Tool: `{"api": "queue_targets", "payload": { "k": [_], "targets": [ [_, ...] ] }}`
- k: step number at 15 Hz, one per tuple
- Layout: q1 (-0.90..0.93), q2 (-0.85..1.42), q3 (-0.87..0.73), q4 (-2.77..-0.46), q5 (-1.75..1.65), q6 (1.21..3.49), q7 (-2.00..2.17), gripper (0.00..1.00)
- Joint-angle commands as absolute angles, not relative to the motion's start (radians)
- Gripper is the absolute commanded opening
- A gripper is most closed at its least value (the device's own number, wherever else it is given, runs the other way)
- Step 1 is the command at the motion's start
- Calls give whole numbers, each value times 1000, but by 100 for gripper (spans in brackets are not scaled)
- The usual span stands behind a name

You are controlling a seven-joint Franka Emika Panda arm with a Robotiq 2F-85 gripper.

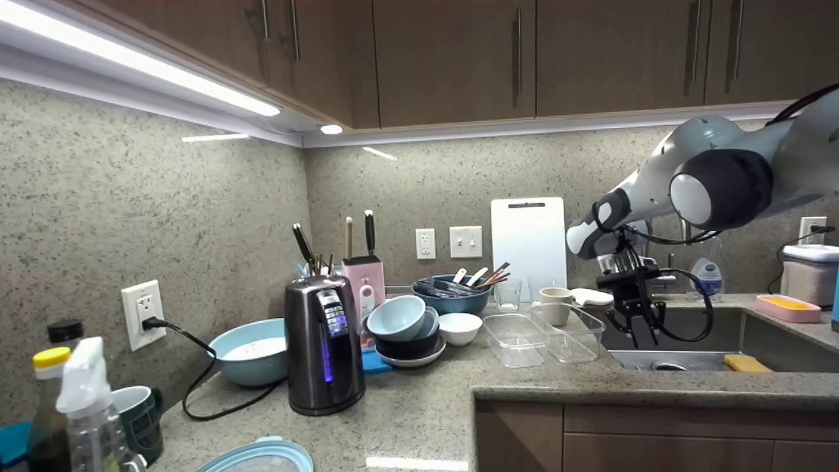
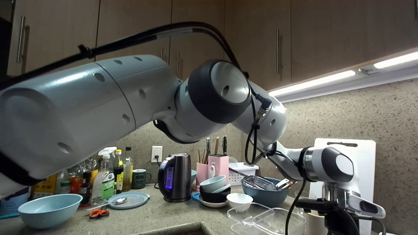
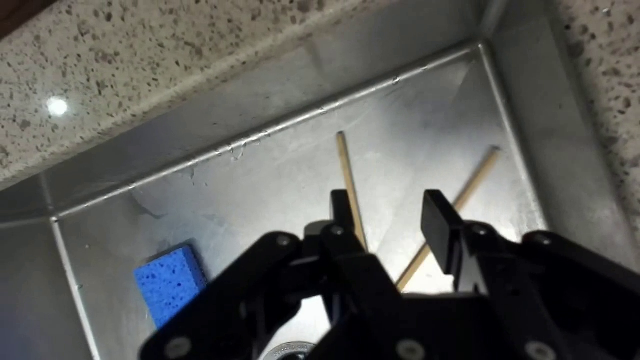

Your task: Take the chopsticks out of the clear bowl on the right and put them in the sink

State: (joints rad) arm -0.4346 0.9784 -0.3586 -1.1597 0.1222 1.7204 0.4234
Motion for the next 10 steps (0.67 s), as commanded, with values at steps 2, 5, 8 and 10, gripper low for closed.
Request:
{"api": "queue_targets", "payload": {
  "k": [2,5,8,10],
  "targets": [
    [-446,966,-363,-1131,124,1685,421,79],
    [-411,859,-384,-1230,122,1731,452,97],
    [-367,713,-415,-1358,122,1784,473,100],
    [-336,617,-437,-1431,119,1814,488,100]
  ]
}}
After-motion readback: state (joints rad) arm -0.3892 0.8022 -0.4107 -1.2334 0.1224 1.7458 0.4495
